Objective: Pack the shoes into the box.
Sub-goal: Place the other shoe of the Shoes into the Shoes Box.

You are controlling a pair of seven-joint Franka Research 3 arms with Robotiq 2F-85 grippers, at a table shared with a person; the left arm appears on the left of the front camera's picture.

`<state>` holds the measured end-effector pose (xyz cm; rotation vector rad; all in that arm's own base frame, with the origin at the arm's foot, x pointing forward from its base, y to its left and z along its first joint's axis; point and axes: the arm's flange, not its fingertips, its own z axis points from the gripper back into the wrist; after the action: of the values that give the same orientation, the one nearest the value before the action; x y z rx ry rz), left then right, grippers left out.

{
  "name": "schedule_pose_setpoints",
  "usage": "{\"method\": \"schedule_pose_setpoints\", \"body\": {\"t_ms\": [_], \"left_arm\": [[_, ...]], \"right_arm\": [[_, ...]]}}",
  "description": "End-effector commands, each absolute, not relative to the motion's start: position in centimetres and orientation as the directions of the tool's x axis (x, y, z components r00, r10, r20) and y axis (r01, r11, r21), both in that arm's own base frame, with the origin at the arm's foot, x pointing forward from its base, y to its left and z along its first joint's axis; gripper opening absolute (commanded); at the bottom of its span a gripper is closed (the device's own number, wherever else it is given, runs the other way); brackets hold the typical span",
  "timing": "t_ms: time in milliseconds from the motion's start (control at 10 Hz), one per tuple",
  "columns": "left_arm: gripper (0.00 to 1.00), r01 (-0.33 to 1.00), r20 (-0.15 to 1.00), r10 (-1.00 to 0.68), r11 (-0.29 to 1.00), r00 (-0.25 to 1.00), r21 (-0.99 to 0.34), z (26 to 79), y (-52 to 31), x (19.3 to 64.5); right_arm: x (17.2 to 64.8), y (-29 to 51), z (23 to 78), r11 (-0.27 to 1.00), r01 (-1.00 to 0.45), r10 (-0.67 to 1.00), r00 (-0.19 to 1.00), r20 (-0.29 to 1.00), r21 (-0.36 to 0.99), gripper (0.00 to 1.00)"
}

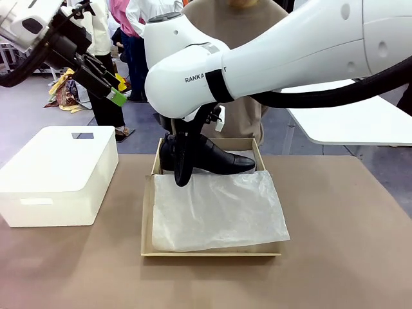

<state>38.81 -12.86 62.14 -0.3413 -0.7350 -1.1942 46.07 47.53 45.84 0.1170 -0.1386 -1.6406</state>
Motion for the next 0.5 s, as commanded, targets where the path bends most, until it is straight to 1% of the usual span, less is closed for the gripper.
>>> {"method": "schedule_pose_setpoints", "body": {"t_ms": [0, 400], "left_arm": [[1.0, 0.933, 0.693, -0.703, 0.336, 0.159, 0.128, 61.9, -12.7, 38.7], [1.0, 0.933, 0.693, -0.703, 0.336, 0.159, 0.128, 61.9, -12.7, 38.7]], "right_arm": [[46.8, 48.0, 46.1, -0.058, 0.983, -0.998, -0.062, 0.02, 0.174, 0.0], [47.8, 48.4, 44.5, -0.057, 0.984, -0.997, -0.063, 0.032, 0.17, 0.0]]}}
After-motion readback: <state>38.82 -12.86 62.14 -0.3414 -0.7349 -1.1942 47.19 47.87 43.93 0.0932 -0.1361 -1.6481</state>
